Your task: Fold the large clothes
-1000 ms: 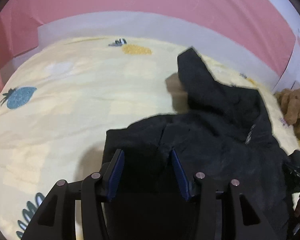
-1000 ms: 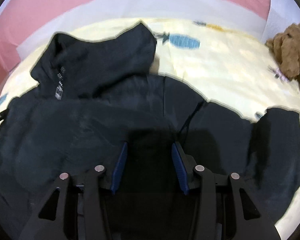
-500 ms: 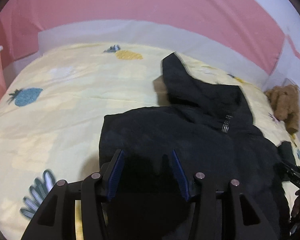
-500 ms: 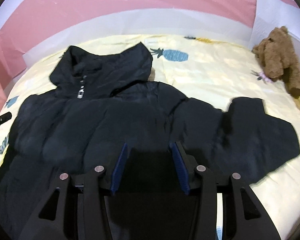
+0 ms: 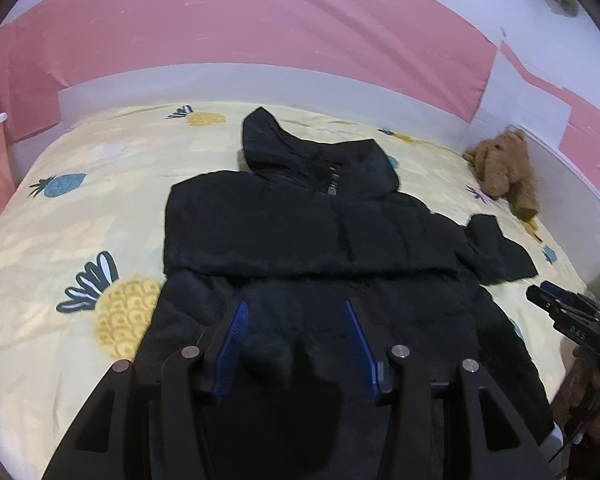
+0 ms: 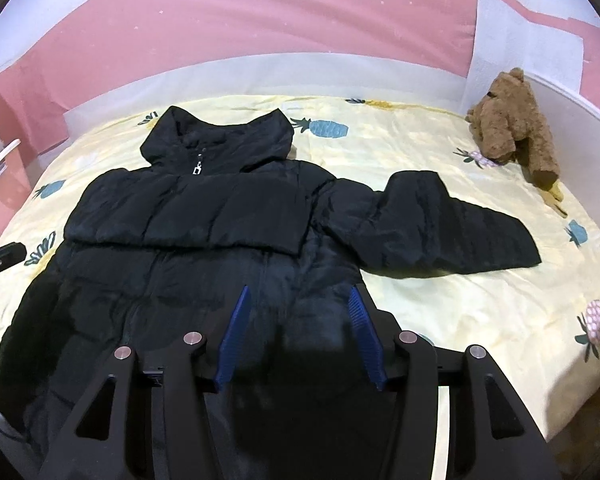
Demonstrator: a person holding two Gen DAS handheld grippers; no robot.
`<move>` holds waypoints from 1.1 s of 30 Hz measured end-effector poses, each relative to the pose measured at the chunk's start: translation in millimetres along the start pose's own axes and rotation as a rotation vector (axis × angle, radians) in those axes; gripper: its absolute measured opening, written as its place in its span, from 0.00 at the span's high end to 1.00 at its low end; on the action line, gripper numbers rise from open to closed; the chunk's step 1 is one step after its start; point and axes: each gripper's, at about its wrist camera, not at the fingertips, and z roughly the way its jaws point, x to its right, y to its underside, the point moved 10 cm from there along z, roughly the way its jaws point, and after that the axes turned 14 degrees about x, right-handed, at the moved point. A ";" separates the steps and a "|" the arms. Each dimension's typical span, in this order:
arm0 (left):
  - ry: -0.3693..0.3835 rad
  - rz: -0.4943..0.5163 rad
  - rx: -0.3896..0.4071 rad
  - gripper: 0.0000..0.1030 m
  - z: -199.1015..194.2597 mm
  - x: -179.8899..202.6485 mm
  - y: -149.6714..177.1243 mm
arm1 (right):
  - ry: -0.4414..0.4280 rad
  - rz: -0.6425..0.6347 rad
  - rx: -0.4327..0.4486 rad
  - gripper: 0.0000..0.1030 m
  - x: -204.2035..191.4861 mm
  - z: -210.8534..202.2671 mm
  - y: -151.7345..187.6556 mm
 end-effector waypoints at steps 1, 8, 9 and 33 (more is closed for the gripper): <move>0.009 0.002 -0.001 0.52 -3.0 4.5 1.1 | 0.000 -0.003 0.005 0.49 0.6 -3.0 -0.3; 0.049 0.041 0.007 0.52 -0.2 37.9 -4.0 | 0.020 0.007 0.021 0.43 19.2 -7.4 0.2; 0.051 0.047 0.006 0.52 3.9 42.5 -5.2 | 0.025 0.013 0.018 0.43 24.5 -5.5 1.7; 0.040 0.161 -0.071 0.52 207.4 72.4 -1.3 | 0.202 0.547 -0.141 0.35 261.7 132.9 72.5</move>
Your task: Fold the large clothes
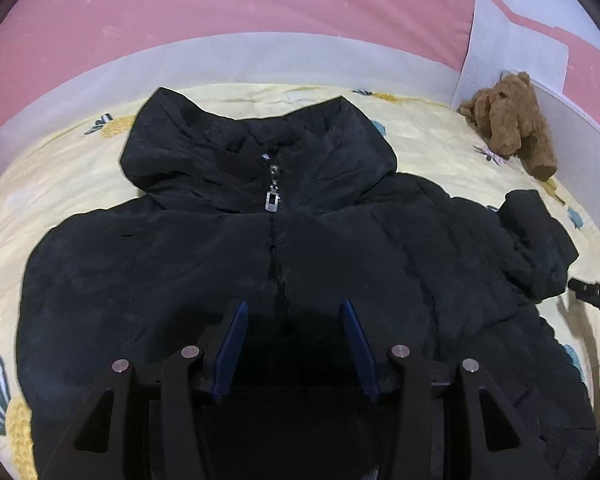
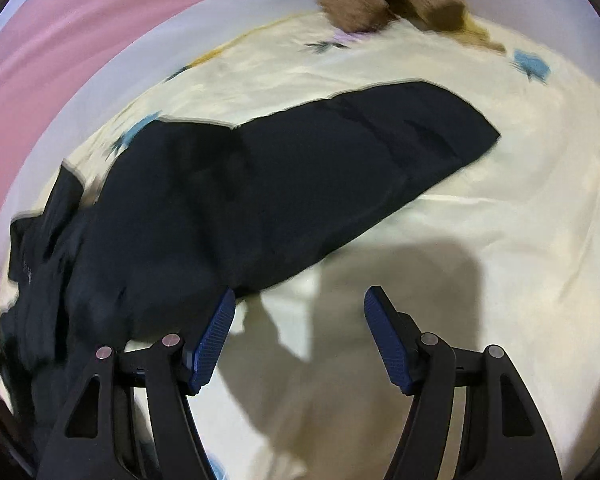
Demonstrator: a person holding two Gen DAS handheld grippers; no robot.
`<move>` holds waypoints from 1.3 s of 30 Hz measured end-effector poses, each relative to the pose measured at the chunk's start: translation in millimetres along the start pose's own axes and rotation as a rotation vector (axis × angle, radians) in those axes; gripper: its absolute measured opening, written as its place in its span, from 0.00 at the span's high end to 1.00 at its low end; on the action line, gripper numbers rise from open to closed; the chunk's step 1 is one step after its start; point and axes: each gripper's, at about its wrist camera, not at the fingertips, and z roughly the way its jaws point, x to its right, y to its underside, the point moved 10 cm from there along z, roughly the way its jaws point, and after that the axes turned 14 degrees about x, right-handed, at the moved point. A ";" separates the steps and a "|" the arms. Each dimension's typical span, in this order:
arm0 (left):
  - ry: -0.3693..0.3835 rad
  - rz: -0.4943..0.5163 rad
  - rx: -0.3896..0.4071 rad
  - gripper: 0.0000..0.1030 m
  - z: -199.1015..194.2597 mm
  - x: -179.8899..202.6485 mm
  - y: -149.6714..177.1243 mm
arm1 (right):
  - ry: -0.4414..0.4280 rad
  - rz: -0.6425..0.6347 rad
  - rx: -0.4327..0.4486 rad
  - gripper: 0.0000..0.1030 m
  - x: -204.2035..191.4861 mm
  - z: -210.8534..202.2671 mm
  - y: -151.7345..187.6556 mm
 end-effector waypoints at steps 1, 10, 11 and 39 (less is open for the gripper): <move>0.006 0.001 0.001 0.52 4.2 2.8 0.6 | -0.002 0.036 -0.001 0.35 6.7 6.1 -3.0; 0.011 0.020 -0.001 0.52 20.1 16.8 10.0 | -0.038 0.205 0.067 0.35 30.0 39.8 -40.8; 0.008 0.021 -0.001 0.52 20.8 17.2 10.6 | -0.035 0.218 0.074 0.35 31.5 41.4 -43.4; -0.093 0.004 0.057 0.52 -69.0 -21.3 -14.3 | -0.299 -0.048 0.296 0.91 -156.0 -124.7 -116.4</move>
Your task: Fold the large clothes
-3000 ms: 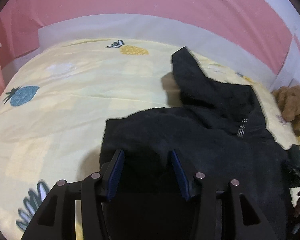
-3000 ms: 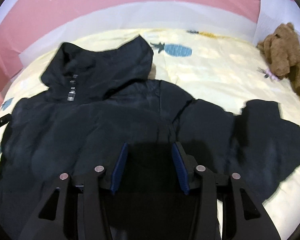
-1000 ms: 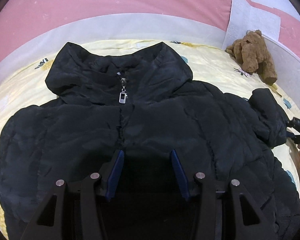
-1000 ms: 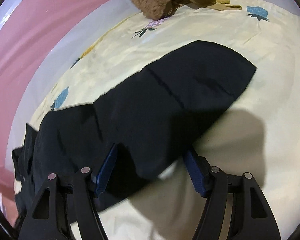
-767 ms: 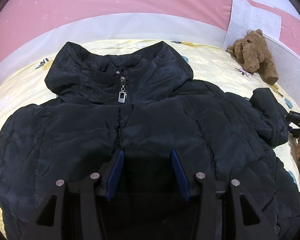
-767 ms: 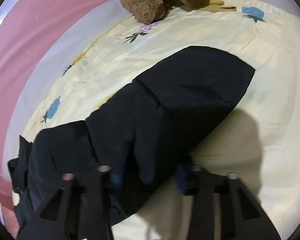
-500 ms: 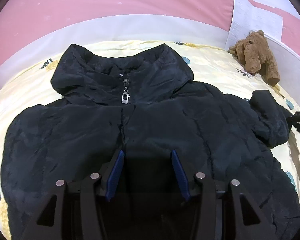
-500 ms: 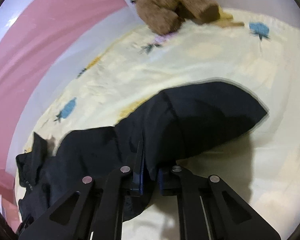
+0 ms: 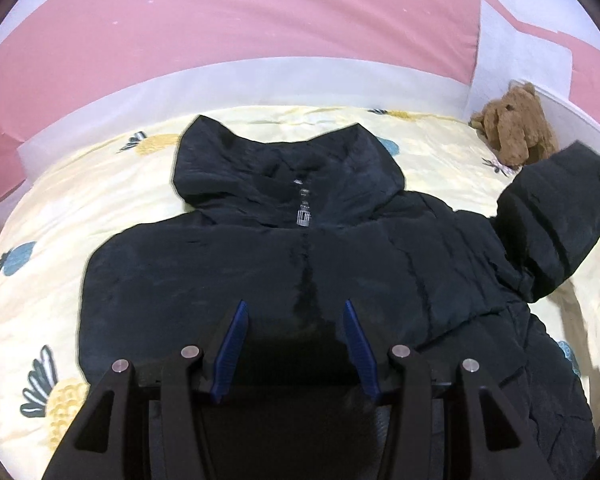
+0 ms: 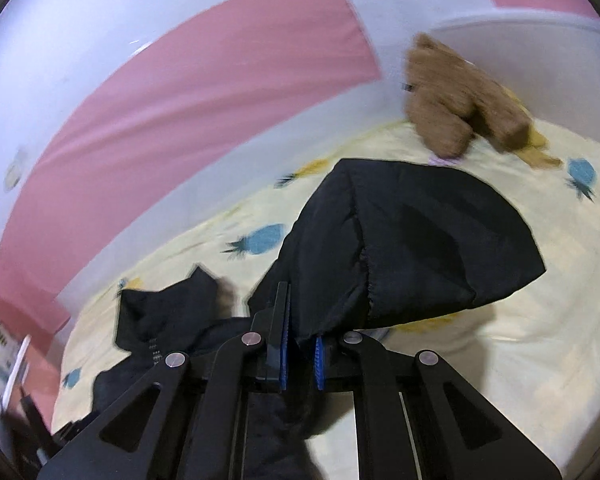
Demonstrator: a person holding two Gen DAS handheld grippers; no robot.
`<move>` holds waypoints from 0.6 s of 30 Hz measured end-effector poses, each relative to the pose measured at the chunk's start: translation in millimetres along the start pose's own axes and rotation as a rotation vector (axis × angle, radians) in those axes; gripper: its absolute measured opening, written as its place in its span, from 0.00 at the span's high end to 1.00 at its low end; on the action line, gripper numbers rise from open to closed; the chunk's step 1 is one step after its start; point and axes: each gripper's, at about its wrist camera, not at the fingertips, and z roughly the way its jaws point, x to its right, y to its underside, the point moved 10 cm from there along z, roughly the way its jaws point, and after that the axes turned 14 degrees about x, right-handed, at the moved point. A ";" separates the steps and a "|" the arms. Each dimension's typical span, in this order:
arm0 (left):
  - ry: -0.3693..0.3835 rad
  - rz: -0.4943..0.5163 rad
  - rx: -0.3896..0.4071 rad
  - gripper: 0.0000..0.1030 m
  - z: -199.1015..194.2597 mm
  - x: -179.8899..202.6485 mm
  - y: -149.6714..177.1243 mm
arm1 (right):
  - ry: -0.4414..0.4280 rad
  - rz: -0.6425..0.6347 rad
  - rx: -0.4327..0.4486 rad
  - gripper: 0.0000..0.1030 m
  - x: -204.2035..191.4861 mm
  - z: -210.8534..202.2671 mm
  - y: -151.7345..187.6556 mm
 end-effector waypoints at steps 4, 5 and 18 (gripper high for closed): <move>-0.026 -0.041 0.007 0.52 -11.8 -26.6 -1.8 | -0.092 -0.063 -0.021 0.91 -66.9 -0.4 5.6; -0.031 -0.047 0.009 0.52 -13.8 -31.5 -1.4 | -0.110 -0.076 -0.029 0.91 -79.7 -0.5 9.4; -0.097 -0.149 0.010 0.52 -26.4 -107.8 18.7 | -0.294 -0.230 -0.241 0.91 -215.1 45.9 137.3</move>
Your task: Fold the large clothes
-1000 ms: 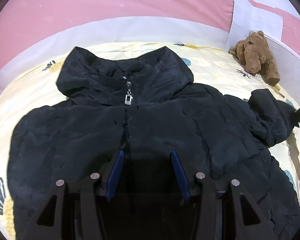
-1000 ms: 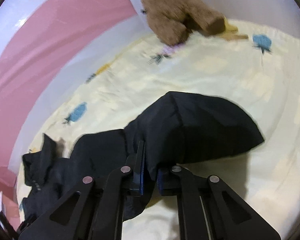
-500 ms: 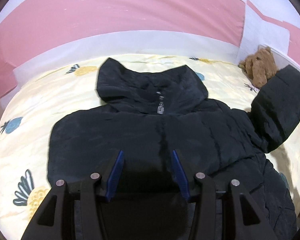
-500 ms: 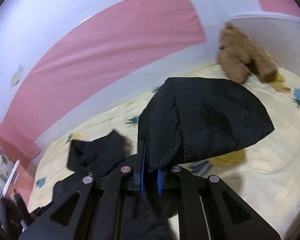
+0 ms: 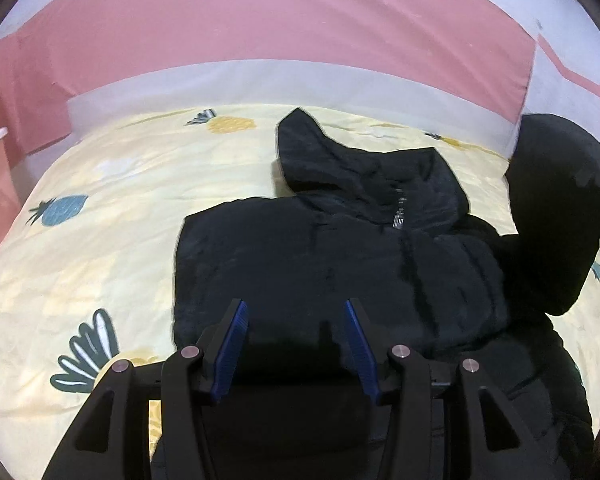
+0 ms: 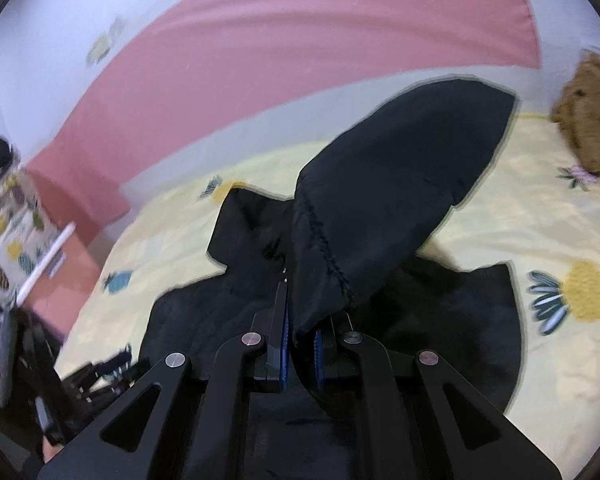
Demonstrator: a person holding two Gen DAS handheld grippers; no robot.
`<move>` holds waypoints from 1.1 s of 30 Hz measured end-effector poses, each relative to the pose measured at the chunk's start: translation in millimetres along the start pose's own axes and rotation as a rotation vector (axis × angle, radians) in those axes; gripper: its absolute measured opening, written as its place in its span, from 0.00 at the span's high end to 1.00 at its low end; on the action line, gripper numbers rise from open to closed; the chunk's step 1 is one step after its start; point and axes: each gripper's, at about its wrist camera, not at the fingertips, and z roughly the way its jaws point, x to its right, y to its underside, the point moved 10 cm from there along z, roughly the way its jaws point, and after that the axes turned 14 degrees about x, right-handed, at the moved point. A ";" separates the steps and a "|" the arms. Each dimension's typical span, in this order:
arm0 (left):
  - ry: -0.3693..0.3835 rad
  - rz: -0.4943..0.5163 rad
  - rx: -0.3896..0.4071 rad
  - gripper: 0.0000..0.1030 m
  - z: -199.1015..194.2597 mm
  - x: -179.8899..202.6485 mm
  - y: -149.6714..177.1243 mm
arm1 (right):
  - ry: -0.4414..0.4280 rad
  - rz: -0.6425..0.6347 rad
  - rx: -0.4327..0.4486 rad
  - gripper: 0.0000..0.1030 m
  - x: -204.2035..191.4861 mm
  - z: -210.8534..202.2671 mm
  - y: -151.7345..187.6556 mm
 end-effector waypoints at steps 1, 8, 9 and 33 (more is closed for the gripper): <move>-0.003 -0.006 -0.001 0.52 0.1 -3.4 1.4 | -0.007 -0.004 -0.024 0.91 -4.6 10.4 10.6; -0.033 -0.049 -0.008 0.52 1.8 -39.9 10.4 | -0.052 -0.018 -0.178 0.85 -31.6 71.9 87.5; -0.035 -0.054 -0.007 0.52 1.5 -43.5 11.3 | -0.057 -0.022 -0.192 0.81 -32.4 75.9 93.8; 0.159 0.001 -0.018 0.52 55.8 62.0 -17.8 | 0.142 0.016 -0.079 0.40 102.8 21.9 70.7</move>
